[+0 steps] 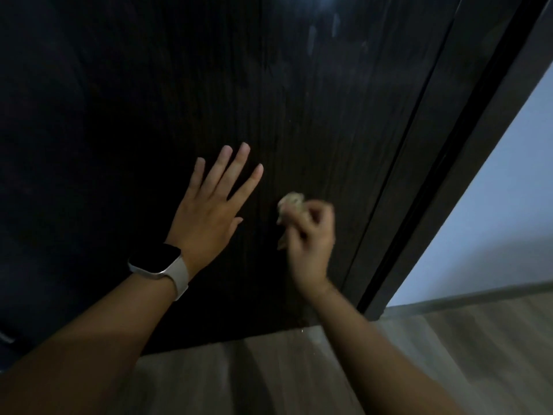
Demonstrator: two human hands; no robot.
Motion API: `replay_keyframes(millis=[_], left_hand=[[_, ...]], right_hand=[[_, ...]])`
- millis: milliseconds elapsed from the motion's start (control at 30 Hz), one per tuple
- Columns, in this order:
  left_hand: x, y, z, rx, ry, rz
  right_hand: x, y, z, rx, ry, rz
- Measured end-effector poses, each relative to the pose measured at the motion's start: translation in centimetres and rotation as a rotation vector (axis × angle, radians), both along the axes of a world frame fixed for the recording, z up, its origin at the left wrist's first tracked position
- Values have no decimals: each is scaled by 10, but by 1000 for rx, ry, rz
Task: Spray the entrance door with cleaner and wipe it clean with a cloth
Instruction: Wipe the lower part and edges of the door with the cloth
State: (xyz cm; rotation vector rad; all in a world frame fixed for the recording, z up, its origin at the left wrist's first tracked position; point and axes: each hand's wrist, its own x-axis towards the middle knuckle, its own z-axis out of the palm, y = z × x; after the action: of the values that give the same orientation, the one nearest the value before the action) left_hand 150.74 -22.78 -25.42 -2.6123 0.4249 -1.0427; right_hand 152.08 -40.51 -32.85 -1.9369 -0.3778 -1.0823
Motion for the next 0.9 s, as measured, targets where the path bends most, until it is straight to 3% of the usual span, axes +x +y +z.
replay_keyframes(millis=[100,167,233,300,433,467,567,700,900], left_hand=[[-10,24,0,-104,-59,0],[-13,36,0,-180,-36,46],[-15,44,-3,-204,0,78],[-15,50,-6,-181,14,80],[-14,50,-8,-165,20,76],[-14,48,-8,-180,20,74],[-11,40,-10,-185,29,48],[-1,23,-17,-122,45,-3],[7,15,-24,-160,23,29]], right_hand=[[24,-22,77,320,-184,-100],[33,-20,98,366,-247,-143],[32,-6,80,319,-199,-150],[21,21,42,147,-132,-92],[-7,50,-53,-500,-31,122],[-12,46,-72,-552,6,139],[-24,22,-85,-227,151,119],[-17,-15,-41,324,144,-128],[21,-69,0,606,30,-253]])
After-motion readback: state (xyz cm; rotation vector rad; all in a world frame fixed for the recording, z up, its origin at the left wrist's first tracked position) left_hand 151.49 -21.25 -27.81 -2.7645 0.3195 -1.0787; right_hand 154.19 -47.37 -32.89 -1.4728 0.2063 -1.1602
